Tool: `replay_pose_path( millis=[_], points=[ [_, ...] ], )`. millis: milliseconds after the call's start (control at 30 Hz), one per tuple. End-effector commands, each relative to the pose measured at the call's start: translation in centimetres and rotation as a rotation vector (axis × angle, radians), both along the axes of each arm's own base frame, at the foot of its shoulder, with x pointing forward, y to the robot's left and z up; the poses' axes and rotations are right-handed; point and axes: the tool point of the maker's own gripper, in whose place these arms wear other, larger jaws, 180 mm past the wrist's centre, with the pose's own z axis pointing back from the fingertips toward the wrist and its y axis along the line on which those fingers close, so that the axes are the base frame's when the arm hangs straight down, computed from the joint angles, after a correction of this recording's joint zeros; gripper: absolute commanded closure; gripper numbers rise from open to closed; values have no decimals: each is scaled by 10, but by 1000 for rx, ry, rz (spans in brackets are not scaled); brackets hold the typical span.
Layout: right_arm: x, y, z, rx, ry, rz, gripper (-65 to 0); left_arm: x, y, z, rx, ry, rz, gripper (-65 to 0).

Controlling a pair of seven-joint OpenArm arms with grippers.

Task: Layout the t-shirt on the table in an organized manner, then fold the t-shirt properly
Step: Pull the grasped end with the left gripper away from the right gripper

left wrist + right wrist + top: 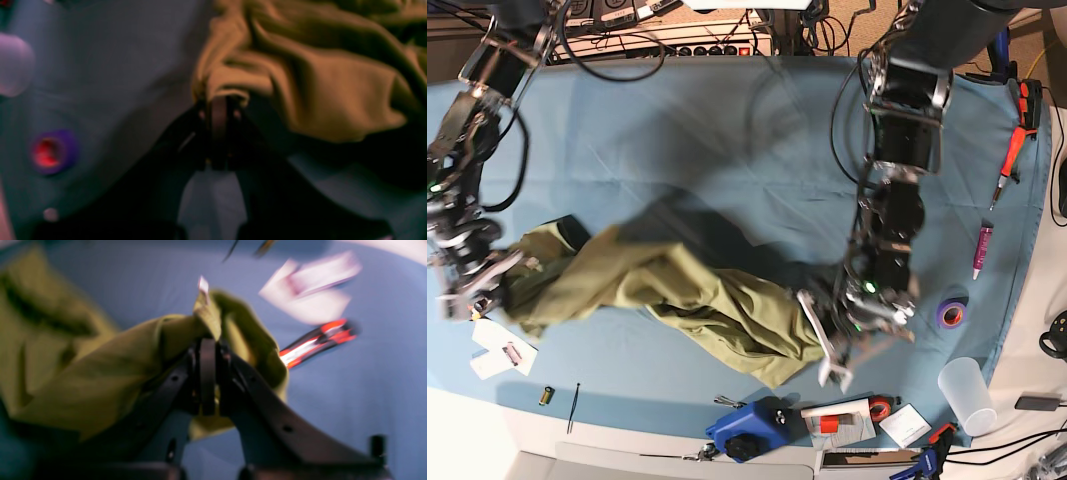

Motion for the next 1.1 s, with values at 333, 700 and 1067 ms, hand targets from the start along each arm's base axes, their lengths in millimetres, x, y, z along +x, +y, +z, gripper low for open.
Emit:
replay_pose_path(
  millis=[333,700,1067],
  points=[
    [36,-40,68,74,-196,-106,0,24,107,53,194,-63,138,0],
    [60,-22,80,129,-151,45,0,15,136,52,141,-7,123,0],
    [58,-23,76,118,-120,43,0,10,143,47,148,21,148,-222]
  ],
)
